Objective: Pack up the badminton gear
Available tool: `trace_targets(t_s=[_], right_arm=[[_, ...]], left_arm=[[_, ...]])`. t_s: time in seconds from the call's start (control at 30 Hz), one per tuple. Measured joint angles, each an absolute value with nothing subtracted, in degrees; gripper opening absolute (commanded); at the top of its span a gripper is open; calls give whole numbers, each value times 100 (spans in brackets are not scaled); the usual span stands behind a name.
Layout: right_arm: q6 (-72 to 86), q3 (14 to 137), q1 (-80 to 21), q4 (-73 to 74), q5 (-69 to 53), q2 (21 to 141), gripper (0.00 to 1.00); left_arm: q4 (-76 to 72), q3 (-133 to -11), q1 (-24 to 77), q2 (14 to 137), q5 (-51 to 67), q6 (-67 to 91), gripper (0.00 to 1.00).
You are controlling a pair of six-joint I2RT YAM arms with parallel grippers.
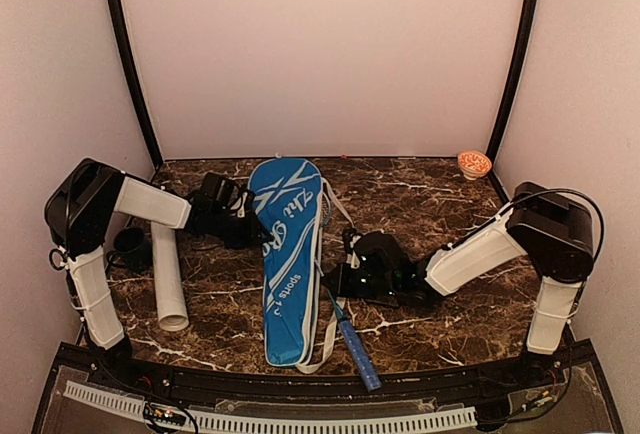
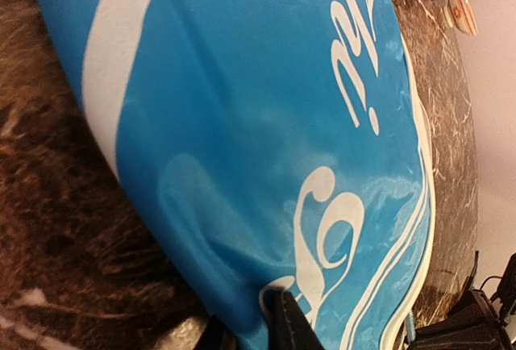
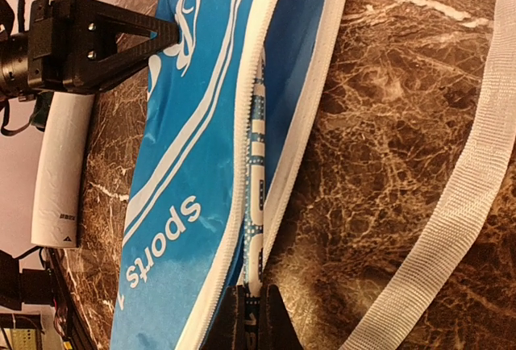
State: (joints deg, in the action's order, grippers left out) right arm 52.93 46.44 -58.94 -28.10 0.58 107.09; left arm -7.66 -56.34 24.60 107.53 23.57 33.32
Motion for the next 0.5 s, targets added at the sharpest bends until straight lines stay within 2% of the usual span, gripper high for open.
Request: trace_targets(t_s=[0.2,0.3,0.5], right_arm=[[5468,4539,-6058,-2751,397,10707,0],[5446,4532,-6088,-2676,534,10691,0],[5046,4554,-5835,-2626,510,10654,0]], left_arm=[[-589,-6228,2875,11198,2438,2952,11],[-598,-6278,3004,11295,2552,2832,18],[-410,-6499,3024,11408,2733,2508,38]])
